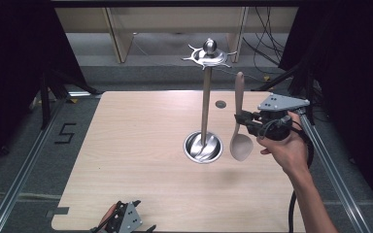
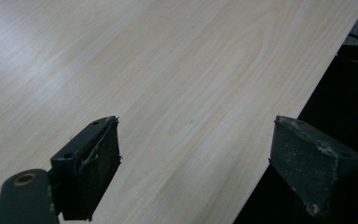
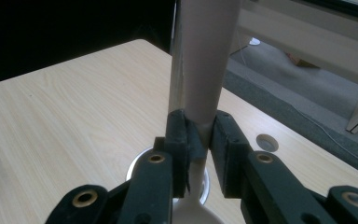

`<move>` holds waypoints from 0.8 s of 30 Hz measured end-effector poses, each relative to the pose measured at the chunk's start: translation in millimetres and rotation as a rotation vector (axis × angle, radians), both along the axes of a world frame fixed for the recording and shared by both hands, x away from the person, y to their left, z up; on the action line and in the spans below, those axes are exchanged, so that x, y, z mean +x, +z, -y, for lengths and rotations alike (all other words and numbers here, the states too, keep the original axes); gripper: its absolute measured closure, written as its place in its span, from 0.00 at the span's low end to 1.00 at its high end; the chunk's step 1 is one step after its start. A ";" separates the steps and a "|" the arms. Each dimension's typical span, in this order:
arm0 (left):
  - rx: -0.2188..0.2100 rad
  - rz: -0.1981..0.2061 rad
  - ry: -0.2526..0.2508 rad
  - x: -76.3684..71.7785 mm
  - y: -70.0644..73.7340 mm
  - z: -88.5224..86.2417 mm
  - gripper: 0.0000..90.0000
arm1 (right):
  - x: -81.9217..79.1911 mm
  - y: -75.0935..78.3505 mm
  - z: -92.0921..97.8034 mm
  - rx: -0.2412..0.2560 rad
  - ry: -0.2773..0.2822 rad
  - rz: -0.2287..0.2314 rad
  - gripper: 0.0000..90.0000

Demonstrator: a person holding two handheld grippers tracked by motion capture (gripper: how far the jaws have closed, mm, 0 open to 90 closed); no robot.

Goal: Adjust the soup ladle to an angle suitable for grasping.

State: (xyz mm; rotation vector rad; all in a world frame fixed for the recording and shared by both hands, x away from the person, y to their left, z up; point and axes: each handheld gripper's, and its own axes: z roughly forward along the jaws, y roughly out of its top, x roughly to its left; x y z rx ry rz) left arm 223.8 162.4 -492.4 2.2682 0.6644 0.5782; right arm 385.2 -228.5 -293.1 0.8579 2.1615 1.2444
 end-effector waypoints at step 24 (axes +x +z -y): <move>-0.010 -0.012 -0.012 -0.9 0.9 0.3 0.17 | 17.0 14.4 -10.6 -0.040 0.006 -0.028 0.87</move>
